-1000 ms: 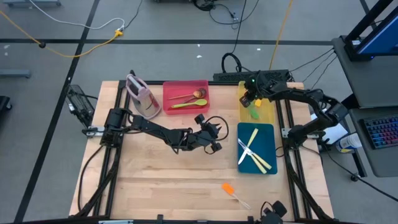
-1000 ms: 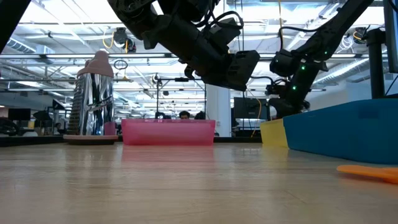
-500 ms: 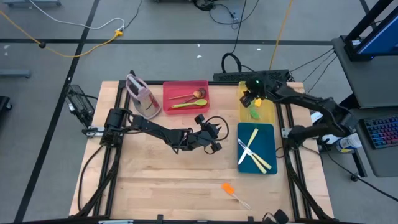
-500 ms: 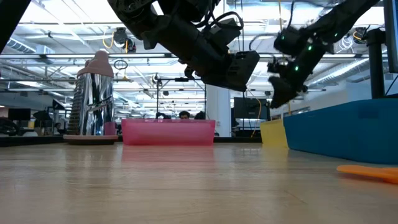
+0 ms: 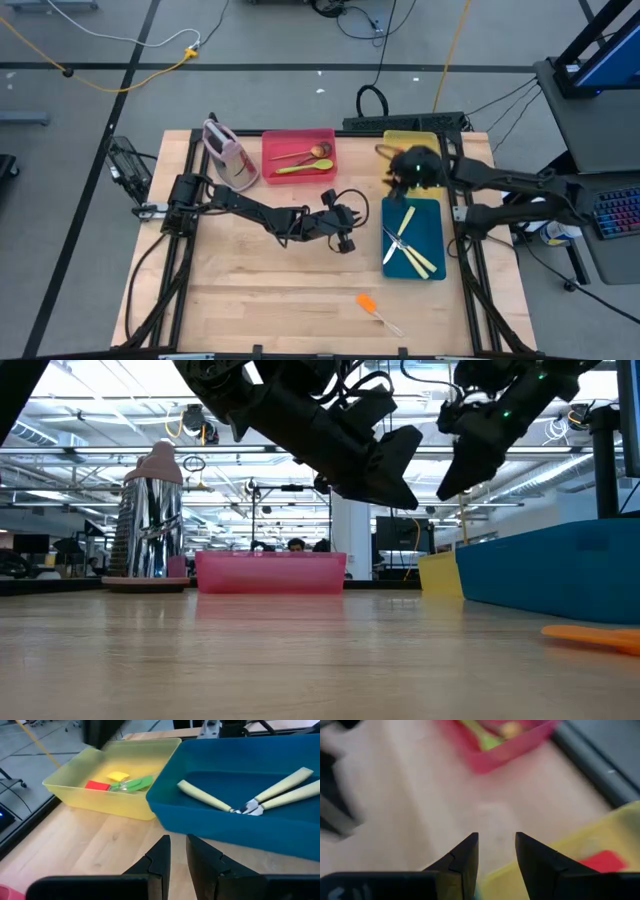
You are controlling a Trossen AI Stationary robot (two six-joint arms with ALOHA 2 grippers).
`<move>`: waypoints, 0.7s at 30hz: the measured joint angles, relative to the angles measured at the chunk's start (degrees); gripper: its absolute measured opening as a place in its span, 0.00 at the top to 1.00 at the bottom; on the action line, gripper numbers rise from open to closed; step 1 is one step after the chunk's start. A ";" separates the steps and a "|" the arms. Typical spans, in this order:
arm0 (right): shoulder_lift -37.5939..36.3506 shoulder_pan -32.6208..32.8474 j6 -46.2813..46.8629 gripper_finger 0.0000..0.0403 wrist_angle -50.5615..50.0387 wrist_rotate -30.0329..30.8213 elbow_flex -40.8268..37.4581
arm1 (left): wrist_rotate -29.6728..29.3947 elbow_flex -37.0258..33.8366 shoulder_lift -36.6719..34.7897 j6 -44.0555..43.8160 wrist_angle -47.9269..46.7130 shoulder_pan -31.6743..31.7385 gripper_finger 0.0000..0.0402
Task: Pick & Place Kitchen Items
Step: Put the orange spatula into the yellow bin
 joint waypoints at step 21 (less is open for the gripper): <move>10.69 47.14 28.08 0.74 7.10 8.03 0.00 | 8.94 0.00 0.00 -2.32 -3.09 -0.02 0.74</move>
